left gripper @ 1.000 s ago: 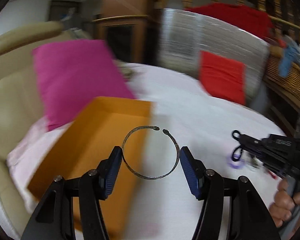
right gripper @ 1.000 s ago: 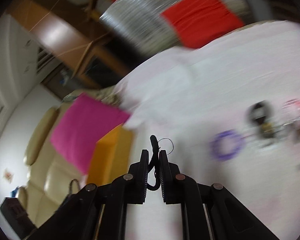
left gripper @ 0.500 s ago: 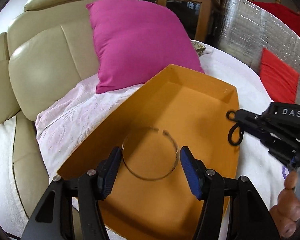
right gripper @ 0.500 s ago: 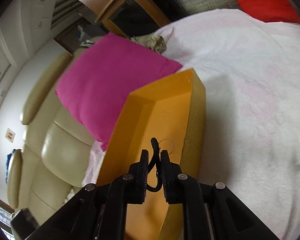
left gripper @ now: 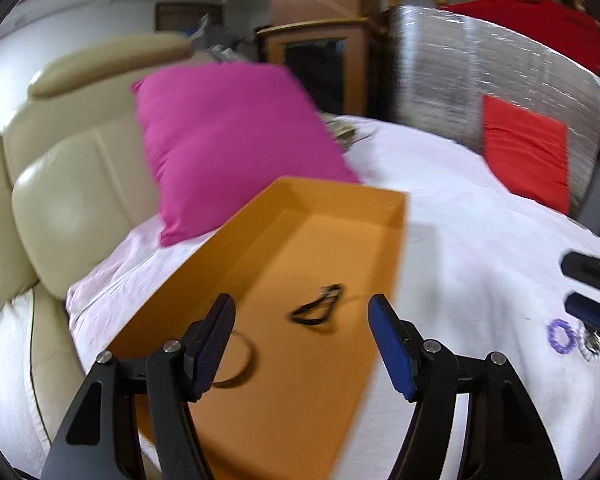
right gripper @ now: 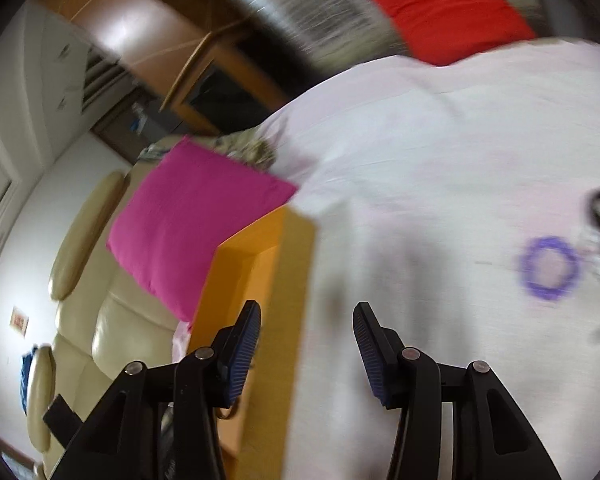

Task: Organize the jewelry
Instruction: 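Grasp the white pearl bracelet with the right tool, then grasp the gold watch with the left tool while the right tool holds the pearl bracelet, then carry the watch and pearl bracelet into the orange box and open both tools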

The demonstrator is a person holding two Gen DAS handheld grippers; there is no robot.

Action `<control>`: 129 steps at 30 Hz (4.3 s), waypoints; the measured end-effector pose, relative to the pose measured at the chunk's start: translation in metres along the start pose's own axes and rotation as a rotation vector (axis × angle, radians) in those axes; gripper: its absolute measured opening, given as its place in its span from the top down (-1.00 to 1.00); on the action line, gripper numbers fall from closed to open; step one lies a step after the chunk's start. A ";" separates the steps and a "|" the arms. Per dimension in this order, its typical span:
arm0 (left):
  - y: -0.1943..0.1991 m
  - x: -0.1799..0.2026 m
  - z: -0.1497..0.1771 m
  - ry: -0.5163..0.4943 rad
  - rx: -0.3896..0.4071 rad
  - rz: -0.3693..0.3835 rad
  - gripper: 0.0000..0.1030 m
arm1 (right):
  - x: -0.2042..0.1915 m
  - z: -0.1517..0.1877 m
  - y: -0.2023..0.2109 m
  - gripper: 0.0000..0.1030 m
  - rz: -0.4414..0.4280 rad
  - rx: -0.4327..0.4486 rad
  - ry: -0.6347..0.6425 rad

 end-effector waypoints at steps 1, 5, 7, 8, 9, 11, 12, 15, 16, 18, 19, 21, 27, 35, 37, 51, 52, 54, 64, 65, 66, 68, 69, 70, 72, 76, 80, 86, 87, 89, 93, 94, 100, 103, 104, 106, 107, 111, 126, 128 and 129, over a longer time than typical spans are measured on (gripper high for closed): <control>0.002 0.009 0.001 -0.019 0.008 0.006 -0.35 | 0.013 -0.001 0.011 0.00 0.014 0.014 -0.021; 0.005 0.055 0.007 -0.124 0.012 0.045 -0.38 | 0.071 -0.004 0.059 0.00 0.040 0.089 -0.135; 0.003 0.077 0.013 -0.181 -0.002 0.069 -0.38 | 0.105 -0.007 0.080 0.00 0.046 0.130 -0.220; 0.002 0.087 0.016 -0.209 -0.012 0.079 -0.38 | 0.118 -0.012 0.086 0.00 0.052 0.131 -0.253; 0.000 0.097 0.019 -0.235 -0.024 0.087 -0.38 | 0.134 -0.012 0.089 0.00 0.057 0.126 -0.297; -0.004 0.114 0.026 -0.280 -0.052 0.095 -0.38 | 0.161 -0.012 0.094 0.00 0.059 0.123 -0.373; -0.006 0.120 0.028 -0.292 -0.061 0.096 -0.38 | 0.174 -0.012 0.095 0.00 0.062 0.110 -0.411; -0.009 0.136 0.033 -0.305 -0.085 0.113 -0.38 | 0.196 -0.013 0.102 0.00 0.060 0.102 -0.471; -0.010 0.141 0.035 -0.306 -0.093 0.124 -0.38 | 0.200 -0.014 0.105 0.00 0.061 0.103 -0.477; -0.011 0.149 0.039 -0.311 -0.105 0.136 -0.39 | 0.207 -0.014 0.111 0.00 0.056 0.109 -0.481; -0.012 0.154 0.041 -0.319 -0.113 0.139 -0.39 | 0.210 -0.014 0.111 0.00 0.047 0.110 -0.484; -0.015 0.163 0.044 -0.333 -0.131 0.140 -0.39 | 0.217 -0.015 0.103 0.04 0.040 0.088 -0.499; -0.021 0.172 0.051 -0.338 -0.165 0.142 -0.39 | 0.218 -0.025 0.082 0.18 0.060 0.049 -0.476; -0.028 0.163 0.048 -0.323 -0.183 0.127 -0.39 | 0.222 -0.028 0.055 0.21 0.075 0.016 -0.488; -0.027 0.163 0.049 -0.325 -0.183 0.133 -0.39 | 0.220 -0.029 0.050 0.28 0.100 0.011 -0.473; -0.026 0.171 0.050 -0.330 -0.190 0.174 -0.39 | 0.212 -0.025 0.084 0.79 0.086 0.083 -0.402; -0.026 0.173 0.051 -0.332 -0.188 0.182 -0.39 | 0.212 -0.025 0.092 0.79 0.076 0.098 -0.397; -0.026 0.179 0.049 -0.339 -0.186 0.202 -0.39 | 0.215 -0.023 0.105 0.79 0.058 0.122 -0.399; -0.049 0.224 0.042 -0.327 -0.246 0.400 -0.43 | 0.265 -0.021 0.175 0.79 0.029 0.285 -0.531; -0.051 0.228 0.041 -0.323 -0.251 0.414 -0.43 | 0.270 -0.020 0.179 0.79 0.026 0.288 -0.541; -0.053 0.232 0.041 -0.324 -0.251 0.425 -0.43 | 0.273 -0.020 0.181 0.79 0.021 0.289 -0.550; -0.056 0.240 0.040 -0.331 -0.243 0.442 -0.44 | 0.273 -0.020 0.183 0.79 0.023 0.291 -0.550; -0.055 0.243 0.039 -0.337 -0.233 0.450 -0.44 | 0.272 -0.020 0.184 0.79 0.023 0.290 -0.547; -0.056 0.246 0.040 -0.342 -0.228 0.456 -0.45 | 0.271 -0.021 0.184 0.79 0.019 0.289 -0.543; -0.059 0.251 0.040 -0.350 -0.234 0.473 -0.47 | 0.267 -0.023 0.181 0.79 0.012 0.287 -0.534; -0.067 0.260 0.042 -0.365 -0.265 0.498 -0.47 | 0.261 -0.026 0.174 0.79 0.017 0.275 -0.516; -0.071 0.259 0.038 -0.342 -0.266 0.470 -0.47 | 0.260 -0.024 0.177 0.79 0.021 0.296 -0.511; -0.039 0.272 0.034 -0.389 -0.153 0.523 -0.47 | 0.265 -0.023 0.183 0.79 0.034 0.321 -0.524; -0.034 0.278 0.037 -0.413 -0.148 0.547 -0.47 | 0.266 -0.023 0.183 0.79 0.033 0.319 -0.527; -0.026 0.293 0.047 -0.475 -0.169 0.598 -0.47 | 0.267 -0.023 0.184 0.79 0.035 0.321 -0.529; -0.029 0.316 0.063 -0.478 -0.274 0.655 -0.47 | 0.272 -0.023 0.192 0.79 0.048 0.337 -0.526; -0.033 0.319 0.064 -0.456 -0.299 0.661 -0.47 | 0.274 -0.022 0.194 0.79 0.049 0.342 -0.528; -0.050 0.340 0.053 -0.348 -0.324 0.668 -0.47 | 0.284 -0.021 0.210 0.79 0.048 0.370 -0.533; -0.049 0.353 0.055 -0.354 -0.297 0.666 -0.49 | 0.285 -0.021 0.213 0.79 0.045 0.375 -0.529; -0.049 0.358 0.057 -0.361 -0.304 0.676 -0.49 | 0.285 -0.021 0.212 0.79 0.042 0.370 -0.527; -0.054 0.364 0.063 -0.386 -0.320 0.657 -0.44 | 0.284 -0.021 0.210 0.79 0.038 0.361 -0.526; -0.052 0.365 0.065 -0.404 -0.296 0.644 -0.38 | 0.284 -0.021 0.209 0.79 0.034 0.357 -0.526; -0.053 0.365 0.065 -0.455 -0.270 0.605 0.26 | 0.282 -0.021 0.205 0.79 0.024 0.343 -0.520; -0.018 0.316 0.061 -0.528 -0.237 0.635 0.56 | 0.246 -0.025 0.178 0.79 -0.010 0.279 -0.419; -0.007 0.304 0.059 -0.537 -0.210 0.631 0.56 | 0.237 -0.025 0.166 0.79 -0.014 0.247 -0.397; -0.002 0.296 0.058 -0.540 -0.197 0.623 0.56 | 0.232 -0.024 0.160 0.79 -0.014 0.232 -0.388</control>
Point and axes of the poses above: each gripper's, at about its wrist camera, not at the fingertips, and y roughly against the way its jaws point, x to its right, z to its underside, the point moved 3 cm from there along -y, roughly the way its jaws point, and after that the axes turned 8 degrees about -x, right-handed, at the moved point
